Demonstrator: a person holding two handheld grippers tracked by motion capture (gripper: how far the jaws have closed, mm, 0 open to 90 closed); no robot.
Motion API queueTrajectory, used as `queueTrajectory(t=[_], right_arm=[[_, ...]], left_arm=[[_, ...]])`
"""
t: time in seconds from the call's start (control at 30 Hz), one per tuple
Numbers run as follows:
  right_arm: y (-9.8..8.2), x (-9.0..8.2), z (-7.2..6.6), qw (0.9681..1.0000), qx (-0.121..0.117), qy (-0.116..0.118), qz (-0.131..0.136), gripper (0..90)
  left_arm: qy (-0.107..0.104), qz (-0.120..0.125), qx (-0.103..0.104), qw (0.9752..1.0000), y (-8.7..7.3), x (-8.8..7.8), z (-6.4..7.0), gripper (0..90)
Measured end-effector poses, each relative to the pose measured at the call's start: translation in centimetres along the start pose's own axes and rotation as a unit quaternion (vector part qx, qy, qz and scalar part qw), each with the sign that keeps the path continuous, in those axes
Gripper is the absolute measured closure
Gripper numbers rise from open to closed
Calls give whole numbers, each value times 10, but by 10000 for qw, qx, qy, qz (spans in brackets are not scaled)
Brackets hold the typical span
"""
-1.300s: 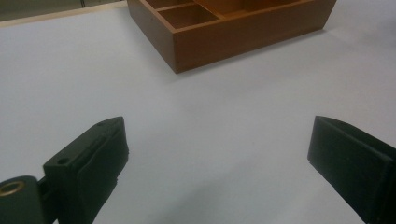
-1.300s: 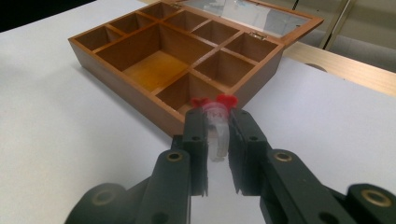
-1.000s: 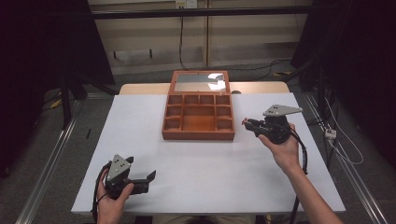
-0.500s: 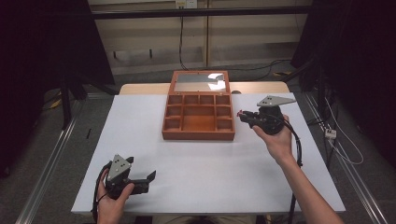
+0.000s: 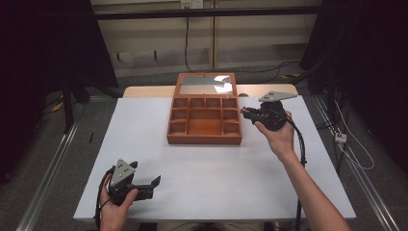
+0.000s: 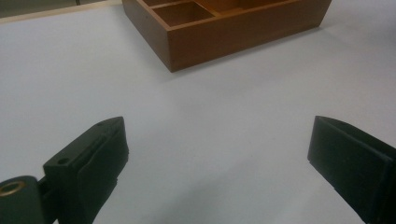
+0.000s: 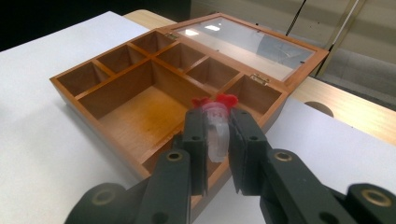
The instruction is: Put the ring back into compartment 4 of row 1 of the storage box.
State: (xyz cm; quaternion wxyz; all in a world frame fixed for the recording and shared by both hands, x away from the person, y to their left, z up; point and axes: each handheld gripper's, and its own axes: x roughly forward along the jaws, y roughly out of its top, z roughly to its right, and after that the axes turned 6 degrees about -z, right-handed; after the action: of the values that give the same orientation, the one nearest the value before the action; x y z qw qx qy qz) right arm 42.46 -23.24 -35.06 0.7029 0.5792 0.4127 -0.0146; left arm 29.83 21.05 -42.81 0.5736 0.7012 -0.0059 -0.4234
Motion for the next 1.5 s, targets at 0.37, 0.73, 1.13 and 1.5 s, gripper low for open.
queueTrajectory(t=[0.37, 0.73, 1.13, 1.5], right_arm=[[11, 19, 8, 9999, 97, 4, 29, 781], [27, 33, 11, 10000, 13, -21, 16, 781], [38, 45, 14, 9999, 78, -50, 80, 781], [43, 63, 24, 9998, 175, -82, -22, 781]], left_arm=[[-16, -13, 63, 10000, 0, -1, -1, 49], [15, 2, 13, 10000, -1, -2, -2, 48], [2, 6, 96, 10000, 0, -2, 0, 48], [-4, 15, 47, 10000, -1, -3, -1, 48]])
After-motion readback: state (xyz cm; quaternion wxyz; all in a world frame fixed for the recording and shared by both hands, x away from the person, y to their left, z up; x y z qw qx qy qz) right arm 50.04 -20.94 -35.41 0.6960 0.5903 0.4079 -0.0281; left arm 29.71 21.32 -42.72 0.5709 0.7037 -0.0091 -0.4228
